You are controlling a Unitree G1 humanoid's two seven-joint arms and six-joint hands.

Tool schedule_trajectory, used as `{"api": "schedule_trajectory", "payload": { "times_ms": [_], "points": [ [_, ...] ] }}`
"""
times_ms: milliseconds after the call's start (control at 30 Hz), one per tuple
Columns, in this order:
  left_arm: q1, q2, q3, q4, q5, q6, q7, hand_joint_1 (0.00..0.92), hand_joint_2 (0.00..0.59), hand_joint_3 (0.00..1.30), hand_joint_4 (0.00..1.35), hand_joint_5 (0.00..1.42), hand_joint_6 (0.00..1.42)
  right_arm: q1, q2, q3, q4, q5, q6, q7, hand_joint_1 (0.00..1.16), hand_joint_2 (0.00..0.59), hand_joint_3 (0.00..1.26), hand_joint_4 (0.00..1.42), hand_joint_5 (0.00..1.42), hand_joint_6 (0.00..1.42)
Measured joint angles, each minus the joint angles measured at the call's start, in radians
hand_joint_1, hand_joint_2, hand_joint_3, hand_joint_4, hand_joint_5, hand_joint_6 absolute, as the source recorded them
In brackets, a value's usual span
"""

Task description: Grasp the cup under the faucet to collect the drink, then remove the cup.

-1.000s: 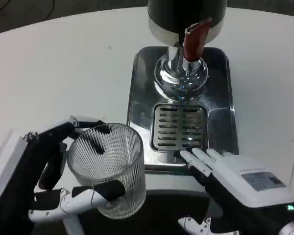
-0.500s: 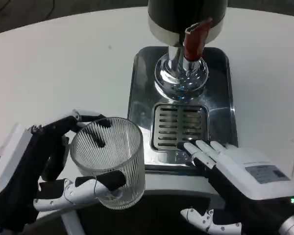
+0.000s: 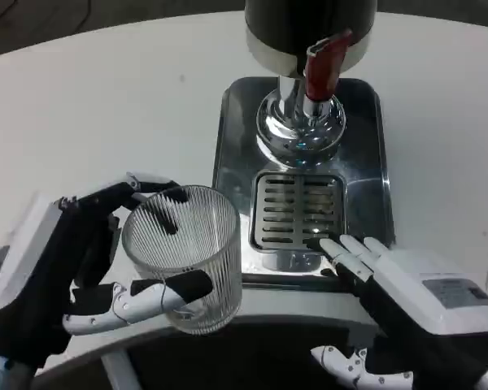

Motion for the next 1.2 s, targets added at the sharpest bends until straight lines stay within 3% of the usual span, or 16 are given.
{"api": "schedule_trajectory", "payload": {
  "times_ms": [333, 633, 1200],
  "points": [
    [-0.098, 0.012, -0.009, 0.078, 0.055, -0.001, 0.015, 0.518, 0.228, 1.03, 1.22, 1.42, 1.42, 0.028, 0.008, -0.025, -0.042, 0.021, 0.0, 0.001, 0.38, 0.39, 0.05, 0.0, 0.0, 0.0],
    [-0.232, 0.045, -0.033, 0.243, 0.122, -0.012, 0.07, 0.518, 0.228, 1.03, 1.22, 1.42, 1.42, 0.042, 0.014, -0.042, -0.065, 0.038, 0.0, 0.001, 0.38, 0.39, 0.06, 0.0, 0.0, 0.0],
    [-0.474, 0.062, -0.168, 0.526, 0.253, -0.032, 0.214, 0.518, 0.228, 1.03, 1.22, 1.42, 1.42, 0.075, 0.012, -0.07, -0.078, 0.112, 0.0, 0.0, 0.38, 0.39, 0.06, 0.0, 0.0, 0.0]
  ]
}}
